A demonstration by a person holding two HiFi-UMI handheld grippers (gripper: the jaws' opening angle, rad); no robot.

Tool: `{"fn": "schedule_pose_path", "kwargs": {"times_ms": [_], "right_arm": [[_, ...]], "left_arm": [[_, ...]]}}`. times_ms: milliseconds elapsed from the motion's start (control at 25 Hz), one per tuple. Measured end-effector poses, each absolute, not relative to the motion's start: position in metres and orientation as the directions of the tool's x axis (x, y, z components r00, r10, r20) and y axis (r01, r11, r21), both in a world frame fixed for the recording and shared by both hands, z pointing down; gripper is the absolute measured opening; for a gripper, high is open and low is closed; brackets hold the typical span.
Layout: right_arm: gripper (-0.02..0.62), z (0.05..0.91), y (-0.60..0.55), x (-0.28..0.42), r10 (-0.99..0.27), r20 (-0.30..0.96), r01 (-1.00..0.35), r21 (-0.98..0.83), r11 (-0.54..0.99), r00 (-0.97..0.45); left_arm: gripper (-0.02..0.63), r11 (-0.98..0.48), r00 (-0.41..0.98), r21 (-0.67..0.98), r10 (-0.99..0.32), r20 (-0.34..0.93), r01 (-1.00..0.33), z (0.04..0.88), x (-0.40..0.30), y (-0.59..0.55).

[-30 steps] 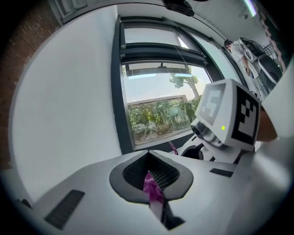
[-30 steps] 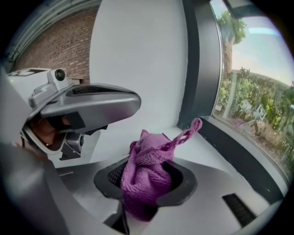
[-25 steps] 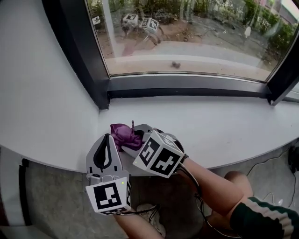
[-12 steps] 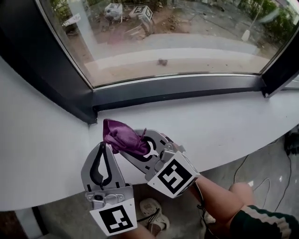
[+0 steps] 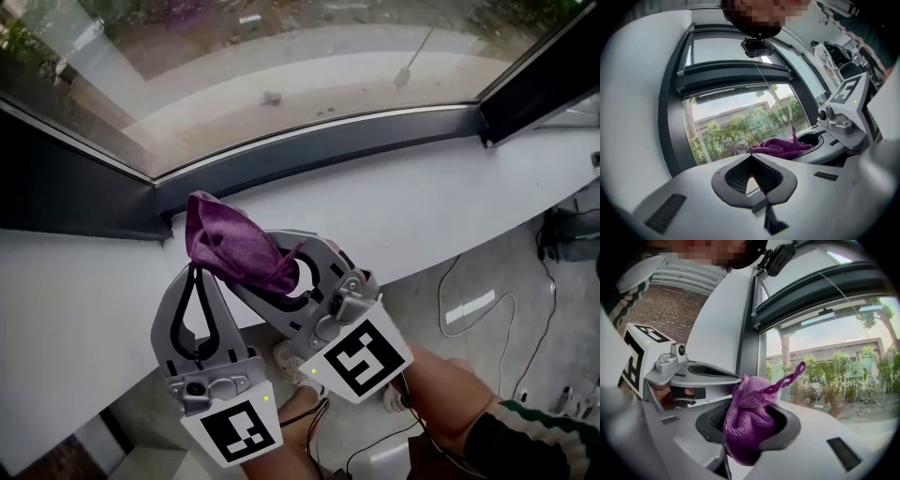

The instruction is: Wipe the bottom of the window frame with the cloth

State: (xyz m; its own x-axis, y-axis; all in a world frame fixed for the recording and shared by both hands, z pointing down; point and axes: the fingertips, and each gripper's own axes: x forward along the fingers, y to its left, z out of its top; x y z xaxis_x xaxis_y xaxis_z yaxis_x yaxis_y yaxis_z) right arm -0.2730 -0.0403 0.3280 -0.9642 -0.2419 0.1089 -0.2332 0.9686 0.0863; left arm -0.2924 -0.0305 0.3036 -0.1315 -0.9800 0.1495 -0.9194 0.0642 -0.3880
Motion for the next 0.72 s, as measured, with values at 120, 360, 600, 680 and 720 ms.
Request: {"fn": "schedule_pose_path", "kwargs": {"times_ms": [120,360,600,680,720], "right_arm": [[0.146,0.293,-0.047,-0.239,-0.293,0.103,-0.291,0.034,0.956,-0.951],[0.147,0.211,-0.051,-0.167,-0.35,0.057,-0.351,-0.003,0.936,-0.935],[0.146,0.13,-0.047,-0.108,-0.4,0.053,-0.402,-0.02,0.916,-0.915],[0.147,0.096,-0.053,-0.085,-0.44,0.03,-0.44,-0.013,0.898,-0.898],[0.146,0.078,-0.053,-0.074,-0.454,0.025,-0.455,-0.006,0.891,-0.89]], "left_arm": [[0.003,0.049,-0.103,-0.35,-0.985,0.137,-0.935,0.266,-0.269,-0.036],[0.003,-0.033,0.001,-0.292,-0.994,0.107,-0.956,0.181,-0.207,-0.054],[0.003,-0.114,0.094,-0.253,-0.992,0.089,-0.961,0.106,-0.152,-0.063],[0.003,-0.154,0.144,-0.254,-0.988,0.061,-0.955,0.072,-0.13,-0.073],[0.003,-0.175,0.166,-0.248,-0.985,0.054,-0.953,0.055,-0.12,-0.076]]}}
